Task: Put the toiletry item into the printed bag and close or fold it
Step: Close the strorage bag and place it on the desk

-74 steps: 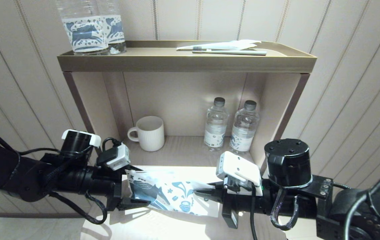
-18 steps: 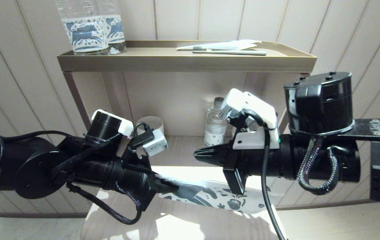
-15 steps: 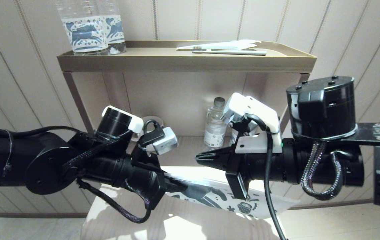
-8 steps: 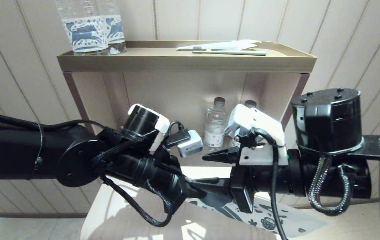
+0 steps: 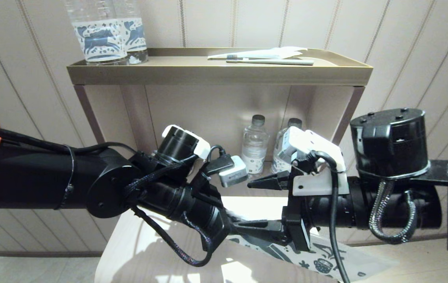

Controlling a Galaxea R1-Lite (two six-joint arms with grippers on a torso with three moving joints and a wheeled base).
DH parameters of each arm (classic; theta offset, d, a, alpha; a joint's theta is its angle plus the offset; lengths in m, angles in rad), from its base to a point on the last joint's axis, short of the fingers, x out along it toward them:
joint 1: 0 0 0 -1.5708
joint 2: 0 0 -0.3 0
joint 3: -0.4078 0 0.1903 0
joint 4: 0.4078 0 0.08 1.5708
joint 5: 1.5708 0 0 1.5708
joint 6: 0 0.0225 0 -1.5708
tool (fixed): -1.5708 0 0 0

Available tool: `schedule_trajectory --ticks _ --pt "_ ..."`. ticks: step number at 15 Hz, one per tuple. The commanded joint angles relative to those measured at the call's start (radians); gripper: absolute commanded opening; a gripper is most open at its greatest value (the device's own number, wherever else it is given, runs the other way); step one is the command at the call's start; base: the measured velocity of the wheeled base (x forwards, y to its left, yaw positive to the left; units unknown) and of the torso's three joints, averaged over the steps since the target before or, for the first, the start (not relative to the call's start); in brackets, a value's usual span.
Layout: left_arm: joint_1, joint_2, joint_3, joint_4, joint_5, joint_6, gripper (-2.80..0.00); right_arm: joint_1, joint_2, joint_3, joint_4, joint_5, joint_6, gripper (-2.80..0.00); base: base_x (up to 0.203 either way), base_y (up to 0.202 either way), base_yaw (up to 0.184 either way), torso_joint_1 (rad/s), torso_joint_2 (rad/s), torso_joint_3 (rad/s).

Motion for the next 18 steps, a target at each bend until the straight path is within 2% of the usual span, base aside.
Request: schedule_trajectory --ticks 1,4,9,10,11,18 --pt "0.0 -0.003 -0.002 -0.002 -0.004 0.002 -2.8 -0.003 0.03 0.002 -0.008 0.002 -0.002 0.0 0.0 0.0 0.0 0.0 0.0 0.0" --pt "0.0 -0.003 0.0 -0.005 -0.004 0.0 -2.8 -0.002 0.074 0.007 -0.066 0.0 -0.002 0.0 0.0 0.0 0.0 0.0 0.0 0.0" --pt "0.0 -0.007 0.006 -0.006 -0.004 0.0 -2.8 -0.001 0.079 0.005 -0.071 0.001 -0.001 0.0 0.0 0.0 0.0 0.0 0.0 0.0" --pt "0.0 -0.007 0.003 -0.005 -0.005 -0.001 -2.8 -0.001 0.079 0.004 -0.073 0.001 -0.002 -0.58 0.0 0.0 0.0 0.0 0.0 0.0" --pt "0.0 -0.007 0.001 -0.005 -0.004 0.0 -2.8 -0.001 0.079 0.005 -0.073 -0.001 -0.002 -2.8 0.0 0.0 0.0 0.0 0.0 0.0" --pt "0.0 -0.01 0.001 -0.003 -0.004 0.0 -2.8 -0.001 0.074 0.007 -0.073 0.002 -0.007 -2.8 0.0 0.0 0.0 0.0 0.0 0.0"
